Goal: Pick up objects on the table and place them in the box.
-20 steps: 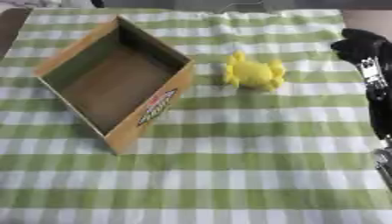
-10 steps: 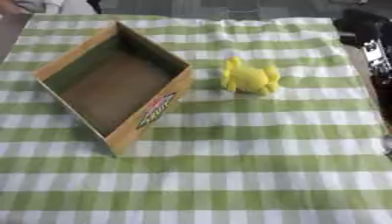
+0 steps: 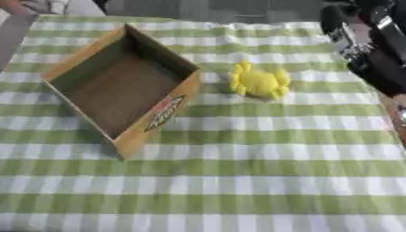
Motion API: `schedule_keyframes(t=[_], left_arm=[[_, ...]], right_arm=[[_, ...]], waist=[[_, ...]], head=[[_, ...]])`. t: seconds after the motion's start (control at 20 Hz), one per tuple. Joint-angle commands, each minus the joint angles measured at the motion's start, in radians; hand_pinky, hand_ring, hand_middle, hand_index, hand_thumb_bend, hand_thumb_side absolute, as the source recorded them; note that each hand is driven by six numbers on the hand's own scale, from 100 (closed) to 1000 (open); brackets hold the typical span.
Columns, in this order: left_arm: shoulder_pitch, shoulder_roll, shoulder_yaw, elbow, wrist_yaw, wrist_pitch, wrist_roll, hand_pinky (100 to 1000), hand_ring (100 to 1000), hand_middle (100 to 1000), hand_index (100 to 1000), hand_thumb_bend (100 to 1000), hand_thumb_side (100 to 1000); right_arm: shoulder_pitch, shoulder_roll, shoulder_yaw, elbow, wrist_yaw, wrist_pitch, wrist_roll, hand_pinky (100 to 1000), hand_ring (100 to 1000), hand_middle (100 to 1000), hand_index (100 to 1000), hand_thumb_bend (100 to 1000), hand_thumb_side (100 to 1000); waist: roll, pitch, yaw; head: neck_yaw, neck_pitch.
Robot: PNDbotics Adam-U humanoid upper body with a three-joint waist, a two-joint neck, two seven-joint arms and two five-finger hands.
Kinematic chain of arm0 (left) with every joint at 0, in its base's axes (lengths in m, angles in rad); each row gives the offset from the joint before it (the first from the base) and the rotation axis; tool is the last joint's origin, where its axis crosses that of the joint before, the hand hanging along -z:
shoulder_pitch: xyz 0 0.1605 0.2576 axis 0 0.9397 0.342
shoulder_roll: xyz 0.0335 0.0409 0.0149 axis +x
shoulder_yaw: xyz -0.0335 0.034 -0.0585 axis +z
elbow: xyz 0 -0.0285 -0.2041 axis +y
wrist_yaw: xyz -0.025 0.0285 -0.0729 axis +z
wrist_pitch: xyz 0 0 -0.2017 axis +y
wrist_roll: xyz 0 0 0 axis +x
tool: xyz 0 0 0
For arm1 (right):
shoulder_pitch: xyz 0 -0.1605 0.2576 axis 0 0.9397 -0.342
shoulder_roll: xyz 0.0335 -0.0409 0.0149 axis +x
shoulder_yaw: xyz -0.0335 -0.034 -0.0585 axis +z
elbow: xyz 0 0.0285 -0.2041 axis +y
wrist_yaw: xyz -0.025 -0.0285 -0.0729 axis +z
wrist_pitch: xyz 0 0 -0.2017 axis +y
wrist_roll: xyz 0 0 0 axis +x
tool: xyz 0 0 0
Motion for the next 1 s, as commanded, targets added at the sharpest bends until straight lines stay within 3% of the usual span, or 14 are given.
schedule_keyframes(t=[0.05, 0.15, 0.3, 0.65, 1.0], left_arm=[[-0.002, 0.025, -0.008, -0.019, 0.007, -0.001, -0.01, 692, 624, 596, 701, 100, 893], [-0.004, 0.024, -0.011, -0.019, 0.011, 0.0, -0.014, 691, 624, 596, 701, 100, 892], [-0.005, 0.024, -0.012, -0.019, 0.015, 0.001, -0.017, 691, 624, 596, 702, 100, 892], [0.0, 0.027, -0.008, -0.019, 0.015, 0.003, -0.015, 691, 624, 596, 702, 100, 892], [0.004, 0.024, -0.009, -0.019, 0.014, 0.002, -0.017, 691, 624, 596, 701, 100, 892]], right_arm=[[-0.066, -0.102, 0.064, -0.002, 0.052, 0.046, 0.044, 823, 934, 822, 921, 310, 901], [-0.117, -0.152, 0.114, 0.001, 0.082, 0.077, 0.075, 832, 948, 828, 937, 427, 801], [-0.191, -0.167, 0.189, 0.034, 0.09, 0.123, 0.121, 840, 962, 837, 947, 499, 711], [-0.356, -0.083, 0.35, 0.197, 0.038, 0.229, 0.226, 863, 992, 849, 974, 572, 629], [-0.461, 0.028, 0.422, 0.367, -0.004, 0.333, 0.33, 871, 1000, 865, 1000, 557, 530]], waist=[[0.003, -0.019, 0.006], [0.004, -0.018, 0.014], [0.003, -0.02, 0.018], [0.003, -0.025, 0.009], [0.005, -0.024, 0.012]], head=[[-0.013, 0.001], [-0.022, -0.003], [-0.027, -0.007], [-0.023, -0.009], [-0.032, -0.009]])
